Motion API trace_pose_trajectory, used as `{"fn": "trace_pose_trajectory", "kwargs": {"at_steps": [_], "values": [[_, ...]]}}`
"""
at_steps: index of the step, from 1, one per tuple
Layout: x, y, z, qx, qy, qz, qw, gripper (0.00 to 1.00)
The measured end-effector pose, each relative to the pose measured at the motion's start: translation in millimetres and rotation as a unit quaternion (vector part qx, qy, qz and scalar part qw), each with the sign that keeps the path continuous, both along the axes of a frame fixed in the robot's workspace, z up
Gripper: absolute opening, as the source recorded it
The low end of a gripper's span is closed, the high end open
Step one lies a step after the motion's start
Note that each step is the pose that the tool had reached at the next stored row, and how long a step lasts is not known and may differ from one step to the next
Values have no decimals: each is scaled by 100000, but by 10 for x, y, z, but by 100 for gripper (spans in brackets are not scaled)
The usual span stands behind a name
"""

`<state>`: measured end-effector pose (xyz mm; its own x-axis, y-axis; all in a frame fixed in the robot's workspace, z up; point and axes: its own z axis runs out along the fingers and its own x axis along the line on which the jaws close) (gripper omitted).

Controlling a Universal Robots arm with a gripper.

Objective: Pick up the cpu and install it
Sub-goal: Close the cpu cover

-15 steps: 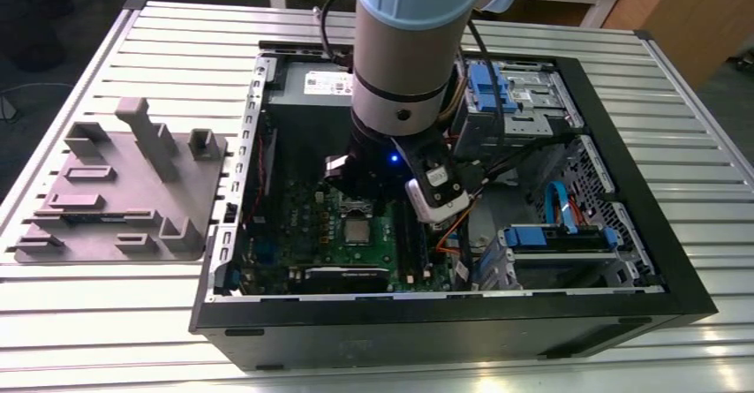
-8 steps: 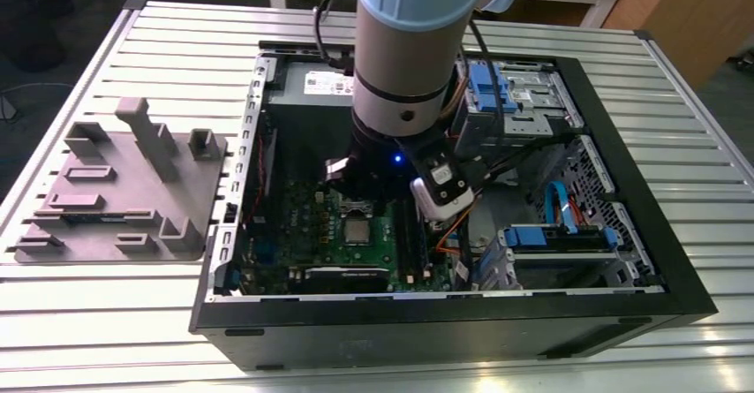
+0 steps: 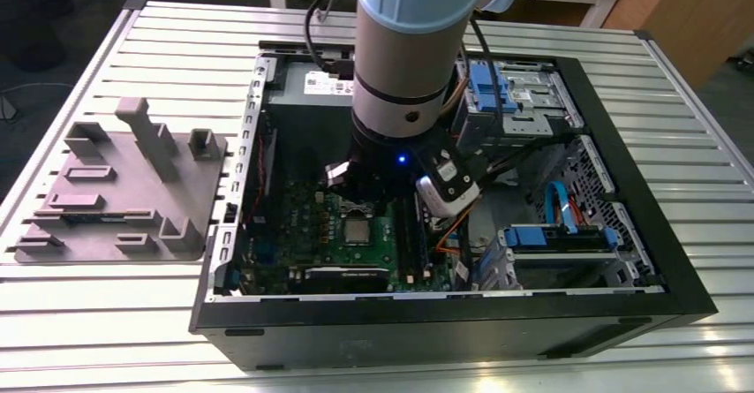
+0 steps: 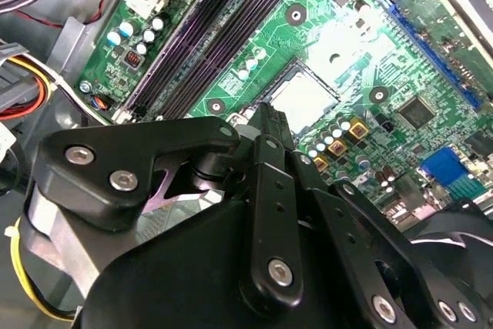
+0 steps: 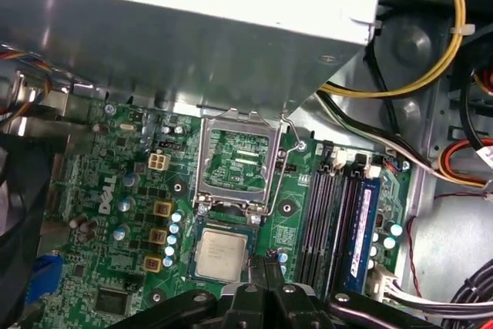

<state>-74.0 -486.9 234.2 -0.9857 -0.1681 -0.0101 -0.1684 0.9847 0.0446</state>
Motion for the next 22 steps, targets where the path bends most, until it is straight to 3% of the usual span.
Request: {"fn": "trace_pose_trajectory", "kwargs": {"at_steps": [4, 5, 6, 10, 11, 14, 19, 22], "values": [[0, 8, -11, 25, -18, 2, 100000, 10], [-1, 9, -14, 81, -134, 2, 100000, 10], [-4, 9, -16, 150, -473, -4, 99999, 10], [-9, 10, -26, 365, -2499, 2, 99968, 10], [-9, 13, -32, 398, -2833, 0, 99959, 10], [-9, 46, -39, 420, -2918, 2, 99957, 10], [1, 144, -61, 426, -2919, 5, 99956, 10], [24, 165, -80, 445, -2922, 216, 99956, 10]]}}
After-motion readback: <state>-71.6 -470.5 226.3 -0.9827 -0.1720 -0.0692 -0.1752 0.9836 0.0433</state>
